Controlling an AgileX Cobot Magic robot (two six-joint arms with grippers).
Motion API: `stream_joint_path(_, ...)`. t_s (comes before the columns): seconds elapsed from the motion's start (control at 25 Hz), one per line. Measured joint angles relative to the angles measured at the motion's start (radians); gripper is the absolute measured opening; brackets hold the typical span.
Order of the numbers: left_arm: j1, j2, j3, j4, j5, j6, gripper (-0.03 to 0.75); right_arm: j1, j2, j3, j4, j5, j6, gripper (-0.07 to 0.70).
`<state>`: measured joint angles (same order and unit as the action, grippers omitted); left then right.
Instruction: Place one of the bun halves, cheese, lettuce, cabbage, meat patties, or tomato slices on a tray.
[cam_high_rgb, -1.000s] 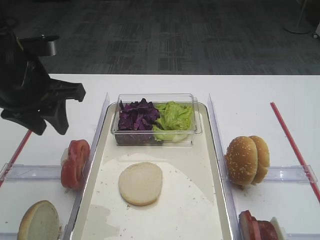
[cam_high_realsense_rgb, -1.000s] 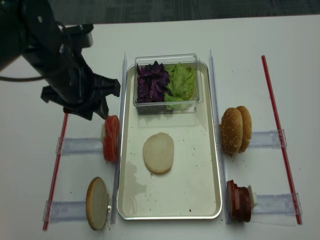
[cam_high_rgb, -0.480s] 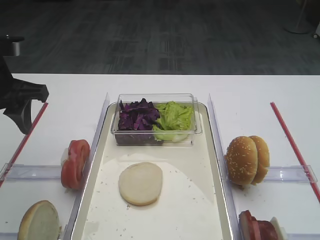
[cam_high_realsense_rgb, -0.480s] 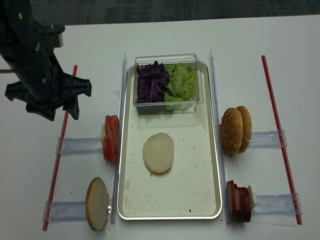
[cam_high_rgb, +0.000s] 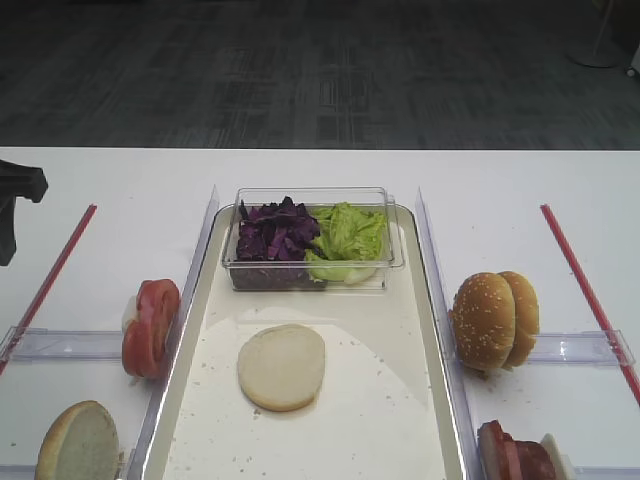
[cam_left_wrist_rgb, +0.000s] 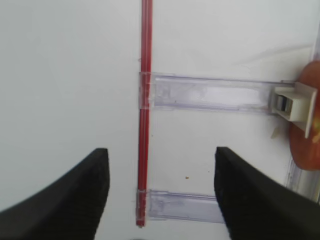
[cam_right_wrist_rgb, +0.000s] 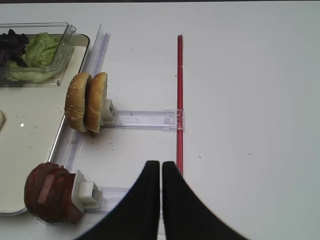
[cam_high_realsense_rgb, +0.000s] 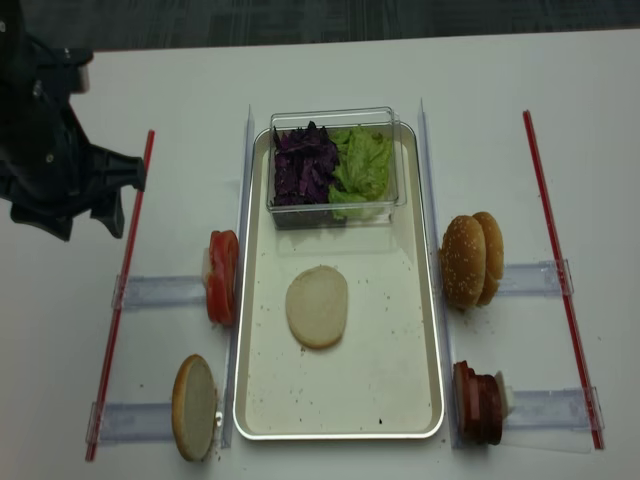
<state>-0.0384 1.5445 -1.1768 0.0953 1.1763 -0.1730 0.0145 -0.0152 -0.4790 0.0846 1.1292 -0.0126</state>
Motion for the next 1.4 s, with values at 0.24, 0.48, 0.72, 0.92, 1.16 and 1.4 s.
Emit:
stream_joint_path(0.24, 0.048, -0.011, -0.002, 0.002, 0.006, 0.031, 0.420, 0.000, 0.000, 0.000, 0.000, 0.000, 0.000, 0.483)
stream_joint_path(0.48, 0.053, -0.099, -0.002, 0.002, -0.008, 0.037, 0.420, 0.000, 0.000, 0.000, 0.000, 0.000, 0.000, 0.483)
stream_joint_path(0.72, 0.053, -0.218, 0.069, 0.002, -0.010, 0.037, 0.420, 0.000, 0.000, 0.000, 0.000, 0.000, 0.000, 0.483)
stream_joint_path(0.92, 0.053, -0.358, 0.175, 0.004, -0.014, 0.037, 0.420, 0.000, 0.000, 0.000, 0.000, 0.000, 0.000, 0.483)
stream_joint_path(1.16, 0.053, -0.567, 0.307, 0.012, -0.026, 0.031, 0.420, 0.000, 0.000, 0.000, 0.000, 0.000, 0.000, 0.483)
stream_joint_path(1.4, 0.053, -0.792, 0.410, 0.025, -0.030, 0.023, 0.420, 0.000, 0.000, 0.000, 0.000, 0.000, 0.000, 0.483)
